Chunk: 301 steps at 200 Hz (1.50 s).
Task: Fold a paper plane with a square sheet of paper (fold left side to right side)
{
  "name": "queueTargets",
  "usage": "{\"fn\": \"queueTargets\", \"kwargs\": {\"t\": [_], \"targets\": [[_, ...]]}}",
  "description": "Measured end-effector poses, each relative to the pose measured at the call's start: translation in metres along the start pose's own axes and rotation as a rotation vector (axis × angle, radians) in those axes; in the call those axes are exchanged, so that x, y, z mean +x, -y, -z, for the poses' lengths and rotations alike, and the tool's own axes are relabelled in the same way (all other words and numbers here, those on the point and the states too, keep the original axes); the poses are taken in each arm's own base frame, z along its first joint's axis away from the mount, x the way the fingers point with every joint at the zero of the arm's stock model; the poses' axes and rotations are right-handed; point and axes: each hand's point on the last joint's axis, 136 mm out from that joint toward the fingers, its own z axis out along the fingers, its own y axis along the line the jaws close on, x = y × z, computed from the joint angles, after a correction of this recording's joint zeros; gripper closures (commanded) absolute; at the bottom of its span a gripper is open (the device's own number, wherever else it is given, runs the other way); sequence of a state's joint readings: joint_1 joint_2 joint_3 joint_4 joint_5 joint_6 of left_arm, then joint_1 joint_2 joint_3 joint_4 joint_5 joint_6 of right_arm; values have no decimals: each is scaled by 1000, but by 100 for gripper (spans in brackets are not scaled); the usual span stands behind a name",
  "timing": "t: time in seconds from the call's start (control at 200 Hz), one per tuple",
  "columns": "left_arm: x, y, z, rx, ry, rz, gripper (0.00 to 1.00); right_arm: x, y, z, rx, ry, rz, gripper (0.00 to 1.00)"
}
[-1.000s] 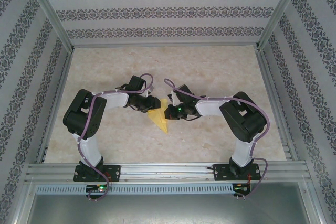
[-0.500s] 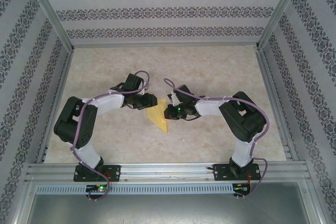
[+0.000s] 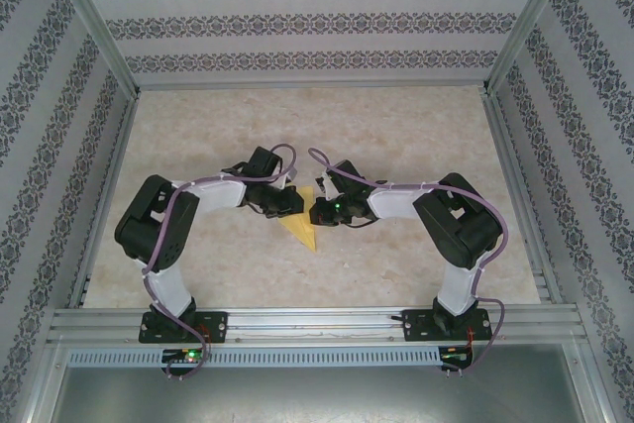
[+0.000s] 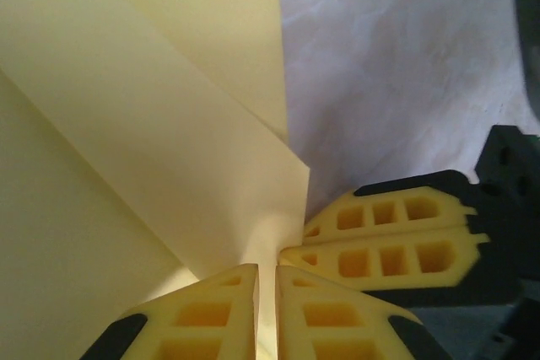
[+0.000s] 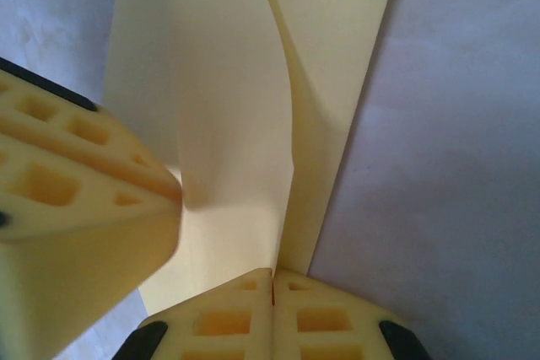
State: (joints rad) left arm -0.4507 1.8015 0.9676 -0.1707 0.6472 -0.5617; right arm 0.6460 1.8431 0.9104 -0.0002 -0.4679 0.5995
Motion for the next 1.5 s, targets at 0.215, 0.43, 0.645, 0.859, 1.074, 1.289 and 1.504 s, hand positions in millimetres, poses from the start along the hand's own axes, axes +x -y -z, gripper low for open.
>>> {"fn": "queueTargets", "kwargs": {"t": [0.215, 0.43, 0.645, 0.859, 1.074, 1.289, 1.504], "targets": [[-1, -7, -11, -1, -13, 7, 88, 0, 0, 0, 11, -1, 2, 100], [-2, -11, -12, -25, -5, 6, 89, -1, 1, 0, 22, -2, 3, 100], [-2, -13, -13, -31, -6, 4, 90, -1, 0, 1, 26, -2, 6, 100], [-1, -13, -14, -26, -14, 3, 91, 1, 0, 4, 31, -9, 1, 90], [-1, -13, -14, -25, -14, 3, 91, 5, 1, 16, 37, -32, -28, 84], [0, -13, -15, -23, -13, 1, 91, -9, -17, 35, -34, 4, -26, 76], [-1, -13, -15, -20, -13, 0, 91, -13, -27, 50, -93, 40, -23, 69]]}}
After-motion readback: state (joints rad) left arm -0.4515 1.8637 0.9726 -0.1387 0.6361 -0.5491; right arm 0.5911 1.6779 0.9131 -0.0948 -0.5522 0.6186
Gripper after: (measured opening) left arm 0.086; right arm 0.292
